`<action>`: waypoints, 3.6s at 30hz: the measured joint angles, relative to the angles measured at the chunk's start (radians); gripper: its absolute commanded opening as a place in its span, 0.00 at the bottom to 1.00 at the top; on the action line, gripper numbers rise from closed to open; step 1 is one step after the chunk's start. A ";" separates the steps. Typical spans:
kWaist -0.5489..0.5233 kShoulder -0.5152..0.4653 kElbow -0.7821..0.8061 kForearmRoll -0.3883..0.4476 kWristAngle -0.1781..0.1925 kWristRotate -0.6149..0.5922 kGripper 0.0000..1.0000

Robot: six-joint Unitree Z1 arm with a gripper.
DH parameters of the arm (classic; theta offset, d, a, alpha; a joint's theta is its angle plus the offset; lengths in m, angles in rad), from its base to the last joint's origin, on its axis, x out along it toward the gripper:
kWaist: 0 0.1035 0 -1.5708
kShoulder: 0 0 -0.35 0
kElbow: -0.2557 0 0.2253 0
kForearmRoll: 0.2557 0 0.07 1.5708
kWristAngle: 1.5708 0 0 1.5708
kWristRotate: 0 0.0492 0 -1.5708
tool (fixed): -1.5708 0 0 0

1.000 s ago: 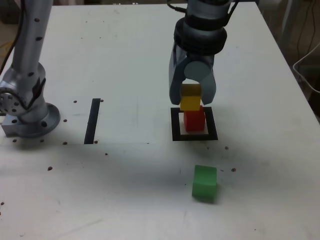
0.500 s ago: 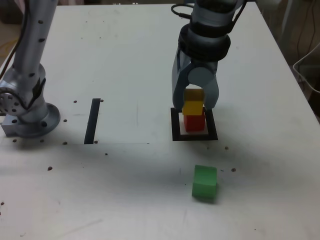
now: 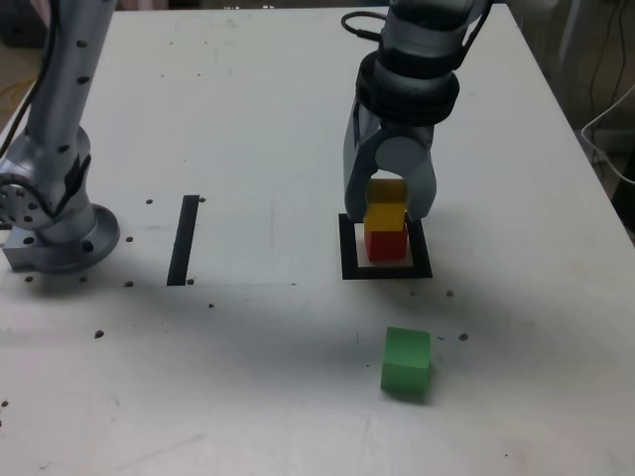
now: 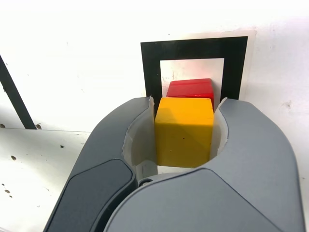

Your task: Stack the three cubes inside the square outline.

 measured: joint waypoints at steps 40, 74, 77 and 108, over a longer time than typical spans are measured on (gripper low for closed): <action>-0.100 -0.111 0.031 0.005 0.031 0.007 0.99; -0.391 0.037 0.007 -0.090 -0.010 -0.190 1.00; -0.404 0.055 0.028 -0.140 -0.013 -0.190 1.00; -0.411 0.106 -0.002 -0.145 -0.003 -0.193 0.45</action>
